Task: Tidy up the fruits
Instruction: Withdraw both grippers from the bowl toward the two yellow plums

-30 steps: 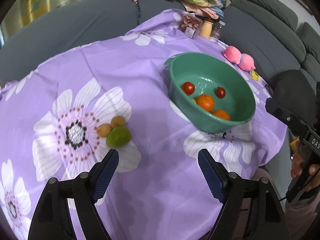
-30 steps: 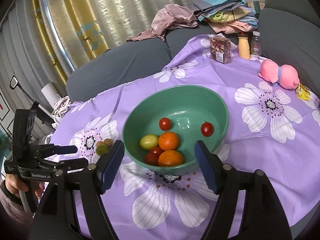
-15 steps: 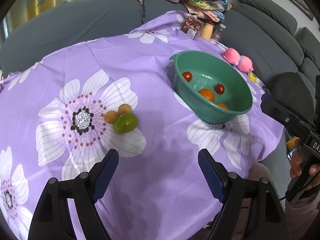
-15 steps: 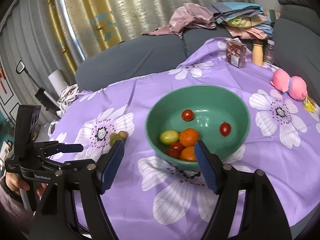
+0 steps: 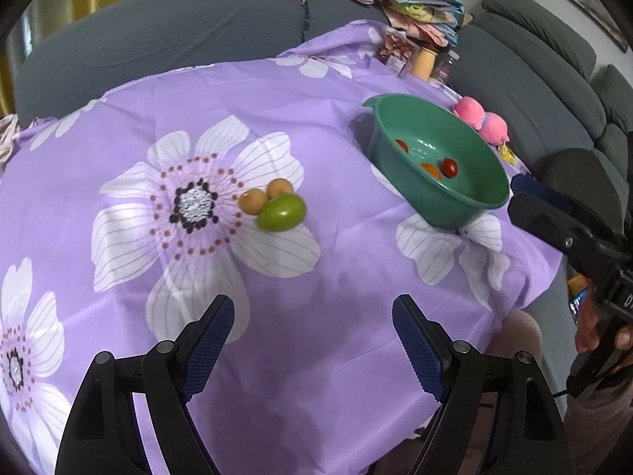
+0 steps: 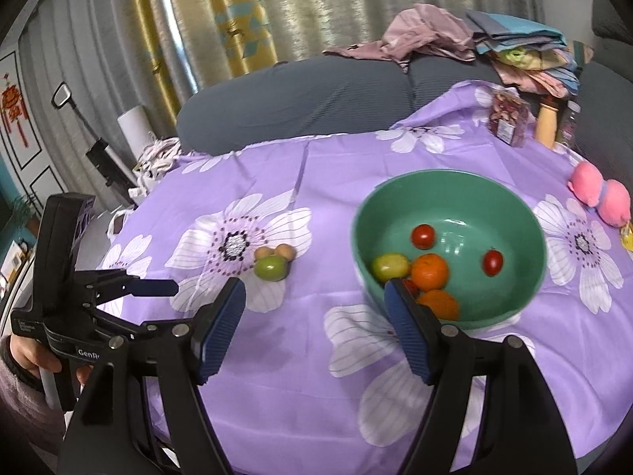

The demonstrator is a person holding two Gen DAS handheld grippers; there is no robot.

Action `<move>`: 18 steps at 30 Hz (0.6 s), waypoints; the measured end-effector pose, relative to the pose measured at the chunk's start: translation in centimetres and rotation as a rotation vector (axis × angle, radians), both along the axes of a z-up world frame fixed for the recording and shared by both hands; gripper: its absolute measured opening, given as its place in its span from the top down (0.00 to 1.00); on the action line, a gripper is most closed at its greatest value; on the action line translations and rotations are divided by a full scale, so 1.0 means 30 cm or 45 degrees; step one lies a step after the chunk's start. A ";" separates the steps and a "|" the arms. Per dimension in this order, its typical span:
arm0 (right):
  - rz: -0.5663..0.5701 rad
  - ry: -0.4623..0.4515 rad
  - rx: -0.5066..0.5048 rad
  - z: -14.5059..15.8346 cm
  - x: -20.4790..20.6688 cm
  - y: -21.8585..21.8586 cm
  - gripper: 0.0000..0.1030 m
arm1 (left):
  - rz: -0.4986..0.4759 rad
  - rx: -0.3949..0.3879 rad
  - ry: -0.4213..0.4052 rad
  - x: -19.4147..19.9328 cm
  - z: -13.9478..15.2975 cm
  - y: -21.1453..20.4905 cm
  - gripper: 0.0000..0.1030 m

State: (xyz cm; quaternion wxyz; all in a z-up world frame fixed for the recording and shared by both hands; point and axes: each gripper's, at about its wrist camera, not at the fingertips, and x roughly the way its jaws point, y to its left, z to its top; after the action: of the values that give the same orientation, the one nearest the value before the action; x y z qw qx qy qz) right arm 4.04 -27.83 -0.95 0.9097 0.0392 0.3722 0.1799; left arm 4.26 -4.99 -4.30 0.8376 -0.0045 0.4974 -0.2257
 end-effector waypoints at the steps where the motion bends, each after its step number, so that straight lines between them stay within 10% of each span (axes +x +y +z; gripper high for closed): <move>1: 0.012 0.001 -0.004 0.001 -0.001 0.012 0.29 | 0.009 -0.004 0.000 -0.001 0.000 0.011 0.20; 18: 0.163 0.054 -0.074 -0.032 0.032 0.180 0.29 | 0.076 -0.050 -0.001 0.005 -0.012 0.107 0.20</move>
State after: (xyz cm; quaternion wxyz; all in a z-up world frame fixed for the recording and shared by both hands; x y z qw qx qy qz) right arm 5.00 -22.43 -1.92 0.8890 -0.0073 0.3982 0.2260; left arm 4.41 -1.76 -4.67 0.8439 -0.0356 0.4922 -0.2104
